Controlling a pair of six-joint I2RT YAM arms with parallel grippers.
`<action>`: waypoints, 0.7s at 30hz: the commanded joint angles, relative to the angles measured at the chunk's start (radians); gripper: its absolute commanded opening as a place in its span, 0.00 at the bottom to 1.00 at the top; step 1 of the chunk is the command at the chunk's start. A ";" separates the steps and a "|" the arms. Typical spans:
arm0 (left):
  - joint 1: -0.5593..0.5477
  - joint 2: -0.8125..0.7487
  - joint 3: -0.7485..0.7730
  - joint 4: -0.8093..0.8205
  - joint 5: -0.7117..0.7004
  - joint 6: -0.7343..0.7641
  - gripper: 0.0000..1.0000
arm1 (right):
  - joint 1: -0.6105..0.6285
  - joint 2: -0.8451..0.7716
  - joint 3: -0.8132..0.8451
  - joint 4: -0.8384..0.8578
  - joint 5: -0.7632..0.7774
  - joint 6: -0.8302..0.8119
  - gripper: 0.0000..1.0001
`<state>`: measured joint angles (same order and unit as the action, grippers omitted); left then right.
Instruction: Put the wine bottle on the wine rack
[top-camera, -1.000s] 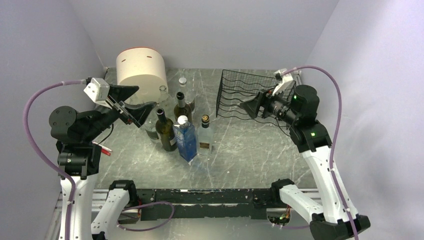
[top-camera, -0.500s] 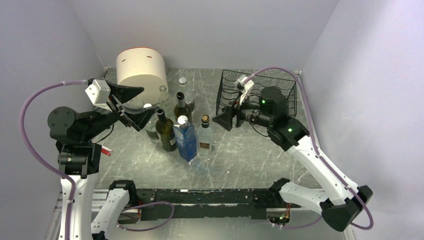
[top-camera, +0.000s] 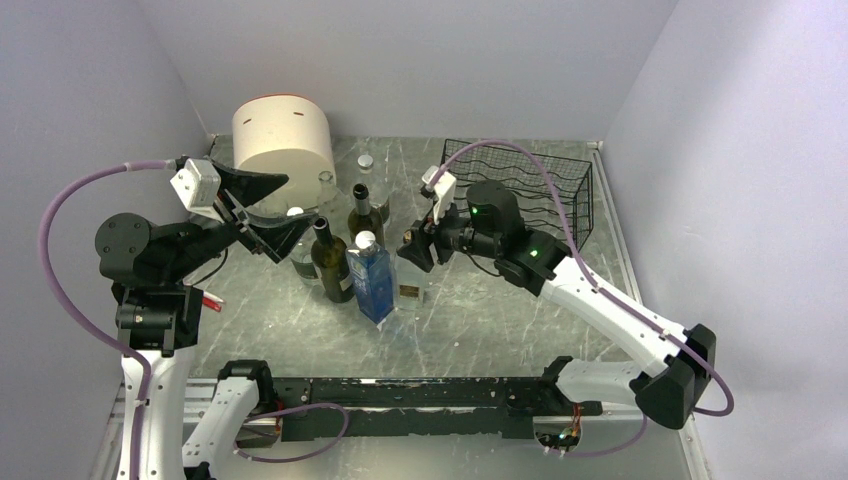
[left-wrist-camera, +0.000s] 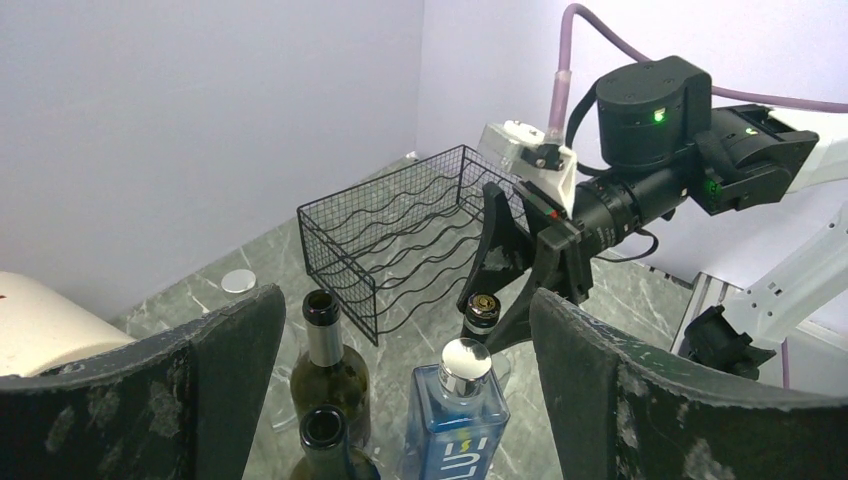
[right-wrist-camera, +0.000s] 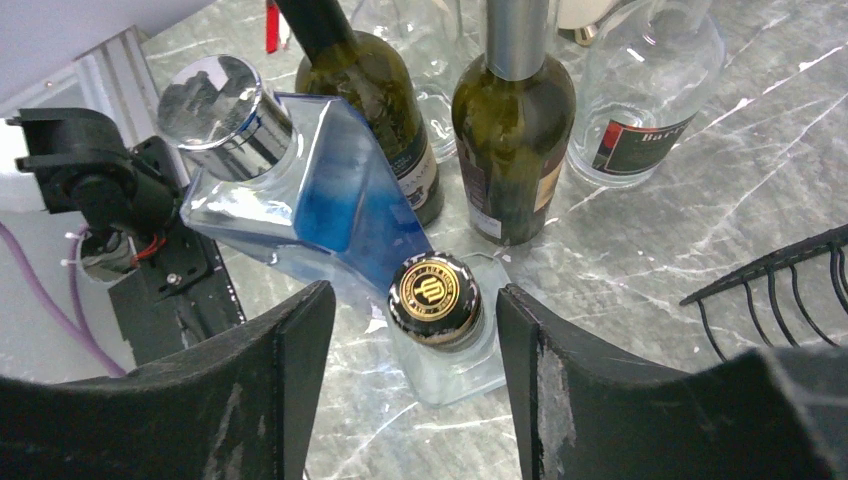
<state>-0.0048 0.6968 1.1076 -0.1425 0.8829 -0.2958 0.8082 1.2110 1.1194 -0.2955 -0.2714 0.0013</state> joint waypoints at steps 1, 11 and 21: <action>-0.010 0.003 0.012 0.016 0.010 0.002 0.96 | 0.015 0.009 -0.025 0.044 0.049 -0.056 0.53; -0.030 0.017 0.018 0.009 0.003 0.008 0.96 | 0.022 -0.008 -0.095 0.104 0.071 -0.102 0.52; -0.064 0.037 0.025 0.018 0.003 0.006 0.95 | 0.022 -0.042 -0.112 0.151 0.098 -0.130 0.15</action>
<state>-0.0494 0.7280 1.1076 -0.1467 0.8822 -0.2920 0.8280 1.2110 1.0107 -0.1997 -0.1997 -0.1043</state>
